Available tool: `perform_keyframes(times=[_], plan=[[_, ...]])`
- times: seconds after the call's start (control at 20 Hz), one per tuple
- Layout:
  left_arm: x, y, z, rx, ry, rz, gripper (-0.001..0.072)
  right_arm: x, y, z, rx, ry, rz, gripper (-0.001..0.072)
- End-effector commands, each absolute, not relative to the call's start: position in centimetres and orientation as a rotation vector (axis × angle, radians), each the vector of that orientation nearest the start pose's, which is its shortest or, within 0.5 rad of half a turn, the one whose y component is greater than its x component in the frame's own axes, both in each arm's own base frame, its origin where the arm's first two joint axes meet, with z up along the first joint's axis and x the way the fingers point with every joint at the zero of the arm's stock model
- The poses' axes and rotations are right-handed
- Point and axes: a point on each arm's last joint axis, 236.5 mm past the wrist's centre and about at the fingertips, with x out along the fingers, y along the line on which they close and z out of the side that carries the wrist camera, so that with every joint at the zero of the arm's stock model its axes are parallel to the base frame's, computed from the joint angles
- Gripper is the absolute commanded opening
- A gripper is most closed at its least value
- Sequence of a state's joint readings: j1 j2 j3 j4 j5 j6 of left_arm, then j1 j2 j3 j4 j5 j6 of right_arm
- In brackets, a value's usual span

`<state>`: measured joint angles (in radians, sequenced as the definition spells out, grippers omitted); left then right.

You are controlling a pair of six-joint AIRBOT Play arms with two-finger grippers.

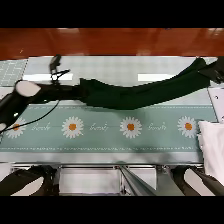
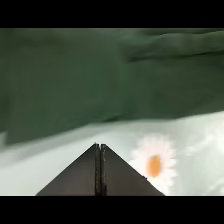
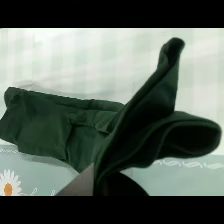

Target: Fold the shirts.

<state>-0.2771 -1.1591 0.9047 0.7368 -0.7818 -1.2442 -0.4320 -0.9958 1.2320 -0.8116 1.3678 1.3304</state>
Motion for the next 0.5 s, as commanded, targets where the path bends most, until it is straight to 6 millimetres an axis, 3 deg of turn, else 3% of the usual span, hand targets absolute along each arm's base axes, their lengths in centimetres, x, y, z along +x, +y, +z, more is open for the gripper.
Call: perform_keyframes(times=[0.0, 0.1, 0.25, 0.35, 0.45], plan=[[37.2, -33.1, 4.2, -0.351, 1.019, -0.79, 0.0021, 31.1, 3.0, 20.7, 0.518, 0.811, 0.295, 0.0019], [36.6, -38.3, 1.9, -0.329, 1.154, -0.869, 0.0021, 29.7, 3.7, 22.1, 0.495, 0.766, 0.299, 0.0018], [32.5, -44.4, -2.6, -0.239, 1.393, -0.98, 0.0021, 28.4, 4.5, 23.6, 0.466, 0.72, 0.307, 0.0018], [29.7, -47.6, -4.0, -0.191, 1.46, -1.042, 0.0021, 28.0, 4.9, 23.8, 0.465, 0.719, 0.321, 0.0019], [28.2, -50.4, -4.3, -0.182, 1.444, -1.067, 0.0021, 27.9, 5.1, 23.8, 0.468, 0.722, 0.328, 0.0018]])
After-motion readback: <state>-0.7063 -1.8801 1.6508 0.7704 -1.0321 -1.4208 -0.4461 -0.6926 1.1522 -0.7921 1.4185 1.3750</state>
